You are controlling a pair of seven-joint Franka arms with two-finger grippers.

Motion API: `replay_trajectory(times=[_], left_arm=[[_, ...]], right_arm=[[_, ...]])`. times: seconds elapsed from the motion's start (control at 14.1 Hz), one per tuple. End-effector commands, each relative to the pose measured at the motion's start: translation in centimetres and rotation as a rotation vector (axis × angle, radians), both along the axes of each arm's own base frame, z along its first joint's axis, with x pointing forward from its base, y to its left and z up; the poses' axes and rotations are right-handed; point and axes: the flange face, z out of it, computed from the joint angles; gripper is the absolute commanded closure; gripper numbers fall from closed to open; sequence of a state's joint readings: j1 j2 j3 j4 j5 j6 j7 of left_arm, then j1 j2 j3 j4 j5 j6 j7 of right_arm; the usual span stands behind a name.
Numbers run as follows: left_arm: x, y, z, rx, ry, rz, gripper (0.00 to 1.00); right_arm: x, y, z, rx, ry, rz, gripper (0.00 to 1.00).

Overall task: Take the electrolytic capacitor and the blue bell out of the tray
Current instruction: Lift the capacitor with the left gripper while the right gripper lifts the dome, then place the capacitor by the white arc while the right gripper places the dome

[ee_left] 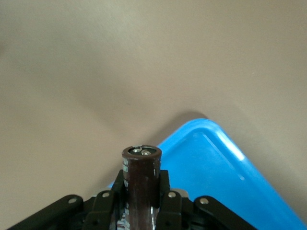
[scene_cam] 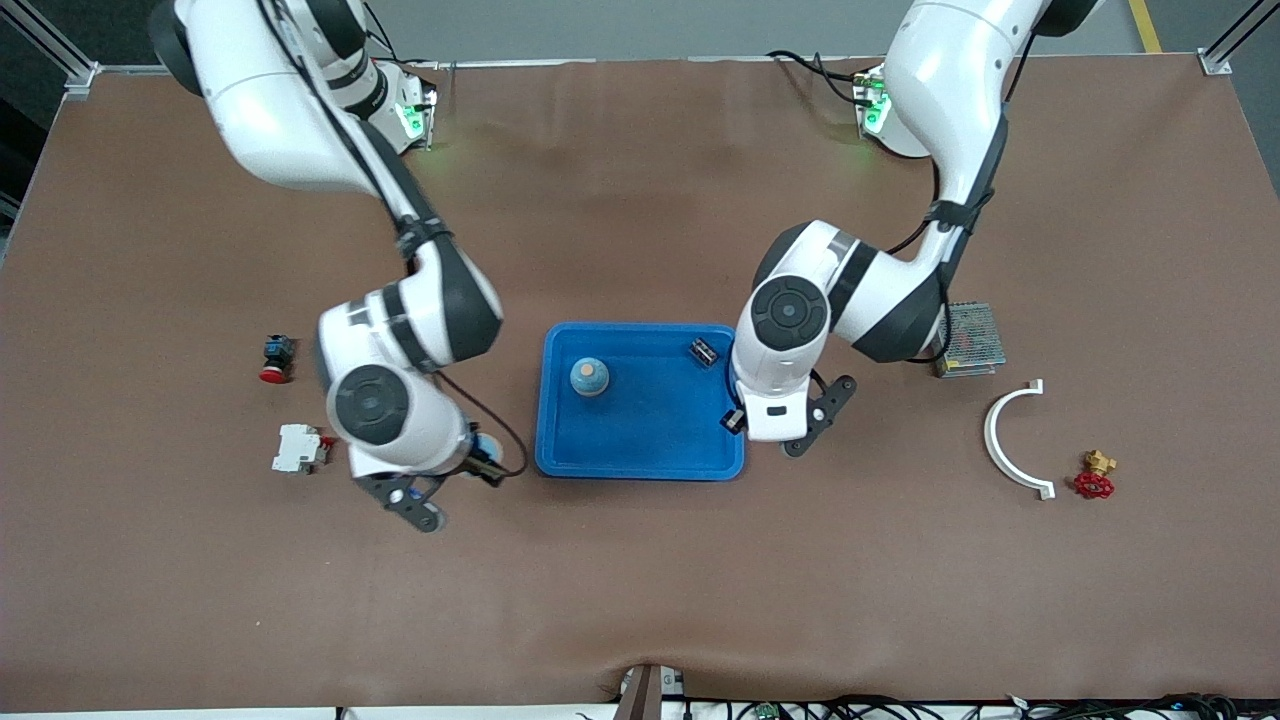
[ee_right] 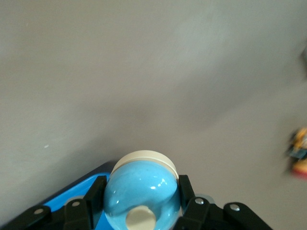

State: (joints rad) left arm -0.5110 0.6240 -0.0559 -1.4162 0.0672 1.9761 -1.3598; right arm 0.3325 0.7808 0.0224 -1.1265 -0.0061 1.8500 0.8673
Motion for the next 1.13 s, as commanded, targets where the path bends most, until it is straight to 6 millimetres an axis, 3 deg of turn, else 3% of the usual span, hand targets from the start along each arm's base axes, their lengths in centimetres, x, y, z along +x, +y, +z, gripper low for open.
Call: replay_trajectory(times=[0.0,0.21,0.43,0.57,0.71,0.85,1.06], left_arm=[[-0.3,2.5,2.2,0.034,0.026,-0.092,0.83],[-1.2,6.7,4.3,0.034,0.047,-0.206,0.83],[-2.1,11.9,5.7,0.030,0.070,-0.307,0.83],[-2.1,15.6,5.9,0.021,0.088,-0.380,0.83],[-2.1,19.1,6.0,0.011,0.109,-0.478,0.83],[-1.9,22.8,5.2,-0.004,0.140,-0.567,0.82],[-1.7,27.1,2.4,-0.025,0.116,-0.696,0.82]], right_arm=[[0.5,-7.8,1.9,0.022,0.020,0.134,1.00],[0.8,-15.4,1.8,0.036,0.038,0.248,1.00],[0.8,-20.4,1.2,0.047,0.052,0.316,1.00],[1.1,-25.4,0.7,0.061,0.040,0.375,1.00],[0.8,-28.9,-0.3,0.071,0.043,0.428,1.00],[-0.1,-31.7,-2.7,0.079,0.040,0.485,1.00],[-2.1,-34.9,-5.6,0.078,0.020,0.523,1.00]])
